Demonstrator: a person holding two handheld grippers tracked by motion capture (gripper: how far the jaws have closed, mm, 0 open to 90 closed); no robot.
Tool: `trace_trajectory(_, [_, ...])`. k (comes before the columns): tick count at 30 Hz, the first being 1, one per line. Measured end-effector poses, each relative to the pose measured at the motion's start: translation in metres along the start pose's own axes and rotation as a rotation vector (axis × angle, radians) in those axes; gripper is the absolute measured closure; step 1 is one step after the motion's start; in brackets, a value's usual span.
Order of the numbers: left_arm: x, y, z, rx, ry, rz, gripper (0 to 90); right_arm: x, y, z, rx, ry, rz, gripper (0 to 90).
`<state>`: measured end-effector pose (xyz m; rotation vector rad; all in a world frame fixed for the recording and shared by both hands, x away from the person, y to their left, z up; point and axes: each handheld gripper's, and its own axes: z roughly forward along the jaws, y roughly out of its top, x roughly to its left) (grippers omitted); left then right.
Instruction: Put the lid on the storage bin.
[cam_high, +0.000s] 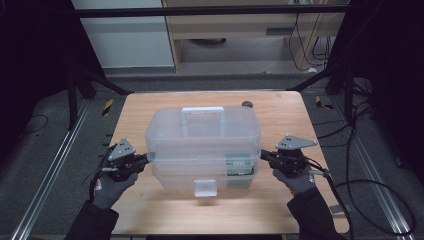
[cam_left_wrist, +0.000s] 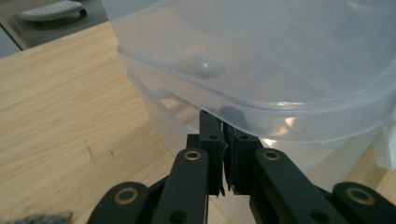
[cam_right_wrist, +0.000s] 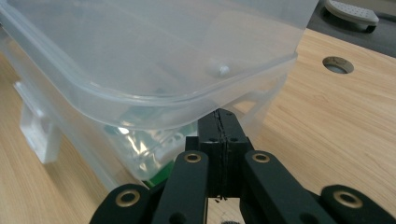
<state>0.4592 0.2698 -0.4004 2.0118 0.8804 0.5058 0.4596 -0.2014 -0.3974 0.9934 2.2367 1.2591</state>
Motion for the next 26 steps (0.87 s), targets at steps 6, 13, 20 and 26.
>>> trace_trajectory(6, [0.014,-0.015,0.004,0.036,0.039,-0.036,85.5,-0.001,-0.01,0.002,0.038,-0.029,-0.012,90.0])
trace_trajectory(13, [0.038,-0.036,0.008,0.052,0.098,-0.132,82.8,-0.016,-0.025,0.001,0.043,-0.102,0.033,88.2])
trace_trajectory(20, [0.053,-0.048,0.009,0.071,0.16,-0.167,69.1,-0.035,-0.043,0.001,0.054,-0.216,0.097,69.0])
trace_trajectory(26, [0.058,-0.054,0.013,0.077,0.197,-0.171,55.9,-0.054,-0.059,0.003,0.063,-0.298,0.19,49.7])
